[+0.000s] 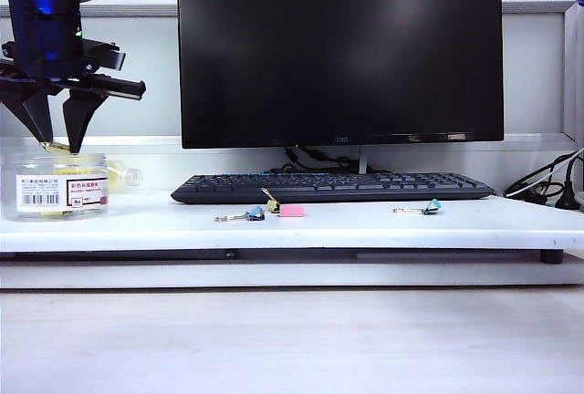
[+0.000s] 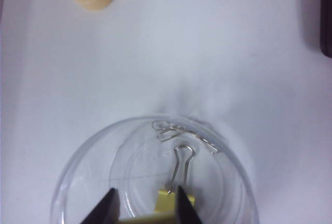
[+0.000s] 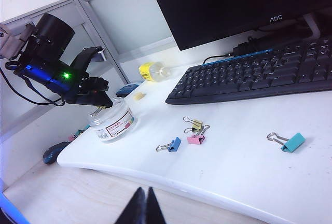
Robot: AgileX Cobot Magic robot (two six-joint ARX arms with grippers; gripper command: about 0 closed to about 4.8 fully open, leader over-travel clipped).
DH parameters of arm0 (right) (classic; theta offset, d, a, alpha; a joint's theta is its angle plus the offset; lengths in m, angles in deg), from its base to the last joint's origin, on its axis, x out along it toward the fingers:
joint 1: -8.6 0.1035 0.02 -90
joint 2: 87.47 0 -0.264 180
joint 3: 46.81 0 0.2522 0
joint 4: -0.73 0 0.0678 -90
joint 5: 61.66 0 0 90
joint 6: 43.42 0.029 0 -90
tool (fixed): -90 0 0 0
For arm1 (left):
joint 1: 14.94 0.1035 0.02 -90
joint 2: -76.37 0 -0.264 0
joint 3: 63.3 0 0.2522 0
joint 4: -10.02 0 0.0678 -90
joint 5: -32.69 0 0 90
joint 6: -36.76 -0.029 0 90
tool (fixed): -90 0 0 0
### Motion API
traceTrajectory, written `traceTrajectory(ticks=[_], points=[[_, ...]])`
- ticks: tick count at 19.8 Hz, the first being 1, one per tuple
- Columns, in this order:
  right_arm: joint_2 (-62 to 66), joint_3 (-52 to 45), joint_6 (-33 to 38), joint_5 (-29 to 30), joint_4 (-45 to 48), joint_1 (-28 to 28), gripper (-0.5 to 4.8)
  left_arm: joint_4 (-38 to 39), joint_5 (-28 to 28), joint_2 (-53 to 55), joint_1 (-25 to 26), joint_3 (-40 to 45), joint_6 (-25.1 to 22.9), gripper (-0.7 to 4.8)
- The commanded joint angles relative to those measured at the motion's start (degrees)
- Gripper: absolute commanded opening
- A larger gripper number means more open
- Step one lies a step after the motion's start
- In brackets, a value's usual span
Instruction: Pick up the clips with the largest number of clips of the same color on the table and place them in a round transparent plastic box.
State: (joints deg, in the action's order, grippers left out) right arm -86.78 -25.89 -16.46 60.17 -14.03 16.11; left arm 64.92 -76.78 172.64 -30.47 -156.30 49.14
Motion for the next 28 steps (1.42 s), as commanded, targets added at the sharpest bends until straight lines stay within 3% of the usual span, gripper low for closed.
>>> traceTrajectory(ticks=[1, 6, 13, 17, 20, 28], points=[[0.0, 0.3, 0.1, 0.5, 0.7, 0.0, -0.06, -0.2, 0.2, -0.2, 0.0, 0.0, 0.2, 2.14], [0.0, 0.3, 0.1, 1.1, 0.7, 0.0, -0.06, -0.1, 0.4, -0.2, 0.0, 0.0, 0.3, 2.15], [0.0, 0.3, 0.0, 1.4, 0.6, 0.0, -0.06, -2.1, 15.1, -1.6, -2.1, -0.3, 0.5, 2.15], [0.0, 0.3, 0.0, 1.4, 0.6, 0.0, -0.06, -5.2, 14.1, -2.1, -4.1, -0.4, 0.2, 2.15], [0.0, 0.3, 0.0, 1.3, 0.6, 0.0, -0.06, -5.0, 16.7, -2.6, -5.0, -0.5, 0.1, 2.40], [0.0, 0.3, 0.1, 1.3, 0.7, 0.0, -0.06, -8.9, 16.7, -3.1, -15.8, -1.1, -0.3, 2.47]])
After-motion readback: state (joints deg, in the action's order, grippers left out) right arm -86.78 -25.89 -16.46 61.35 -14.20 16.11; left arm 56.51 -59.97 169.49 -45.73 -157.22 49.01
